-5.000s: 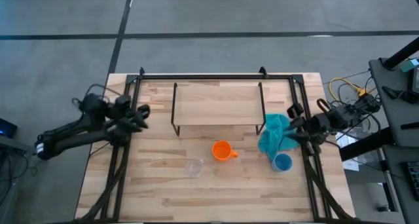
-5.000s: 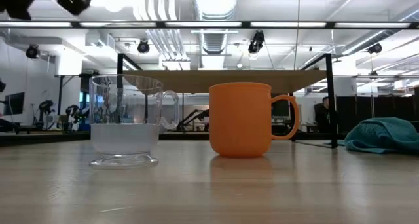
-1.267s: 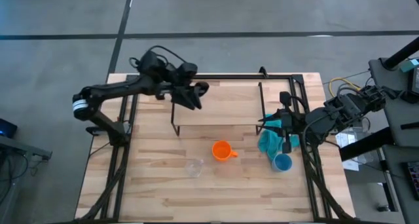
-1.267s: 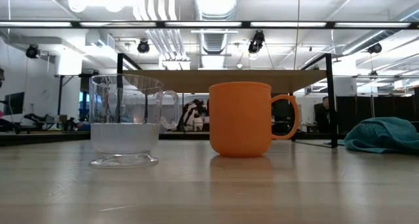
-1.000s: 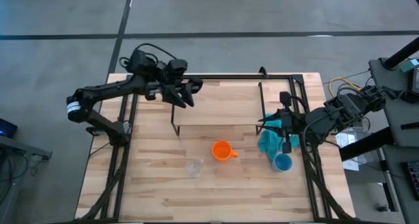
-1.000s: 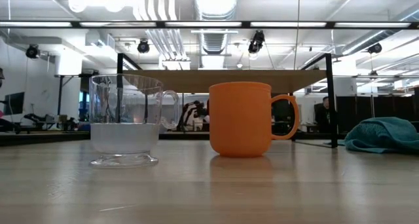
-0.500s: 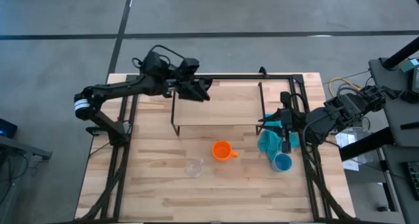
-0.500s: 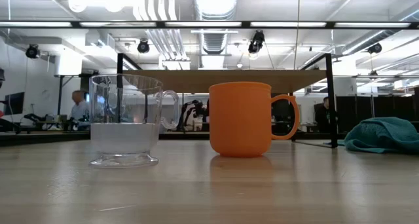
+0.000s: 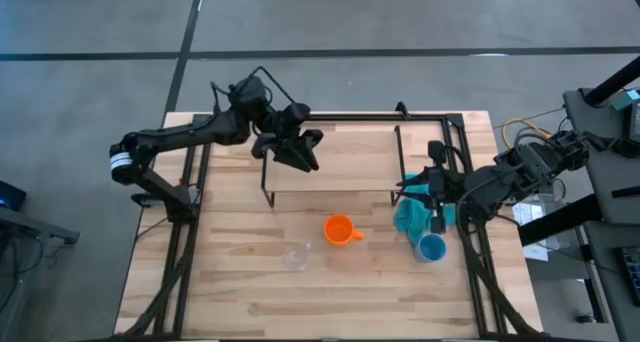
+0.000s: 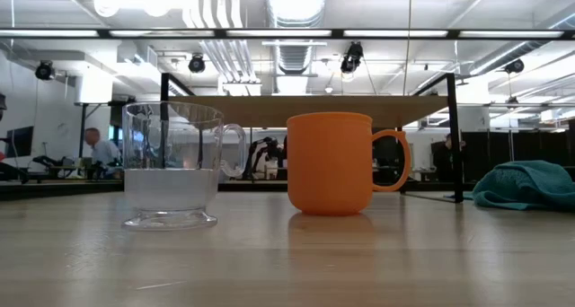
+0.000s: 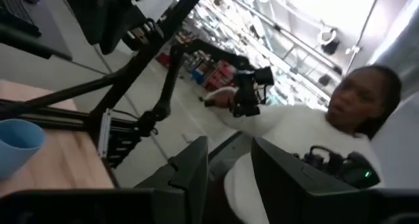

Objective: Stack small to large cups/mugs on shelf
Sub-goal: Put the blue cup onto the shelf

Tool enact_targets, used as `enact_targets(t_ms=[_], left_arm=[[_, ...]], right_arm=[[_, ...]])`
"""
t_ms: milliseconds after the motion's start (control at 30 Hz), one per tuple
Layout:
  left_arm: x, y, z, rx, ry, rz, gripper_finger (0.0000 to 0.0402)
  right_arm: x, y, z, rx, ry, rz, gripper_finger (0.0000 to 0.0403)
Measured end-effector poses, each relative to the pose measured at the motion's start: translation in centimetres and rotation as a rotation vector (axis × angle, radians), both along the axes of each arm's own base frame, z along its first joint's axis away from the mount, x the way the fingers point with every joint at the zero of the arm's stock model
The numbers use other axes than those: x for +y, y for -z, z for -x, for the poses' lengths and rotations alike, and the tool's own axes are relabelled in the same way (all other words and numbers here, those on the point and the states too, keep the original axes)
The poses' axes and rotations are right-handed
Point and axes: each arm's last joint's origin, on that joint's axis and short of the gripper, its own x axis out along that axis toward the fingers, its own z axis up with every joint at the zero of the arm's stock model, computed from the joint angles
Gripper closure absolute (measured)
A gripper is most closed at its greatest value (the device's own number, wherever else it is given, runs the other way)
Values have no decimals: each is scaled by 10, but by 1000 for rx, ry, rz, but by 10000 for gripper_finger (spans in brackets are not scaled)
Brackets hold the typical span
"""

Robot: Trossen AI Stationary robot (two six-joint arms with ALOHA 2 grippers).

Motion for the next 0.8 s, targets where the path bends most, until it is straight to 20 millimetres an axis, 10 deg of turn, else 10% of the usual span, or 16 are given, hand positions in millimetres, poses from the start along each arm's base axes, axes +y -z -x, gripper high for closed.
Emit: enact_targets(t_ms=[500, 800], left_arm=[[3, -31, 6, -42, -195, -196, 297], [6, -24, 18, 144, -538, -618, 297]], right_arm=[[-2, 5, 3, 59, 12, 14, 335], [-2, 5, 3, 59, 11, 15, 335]])
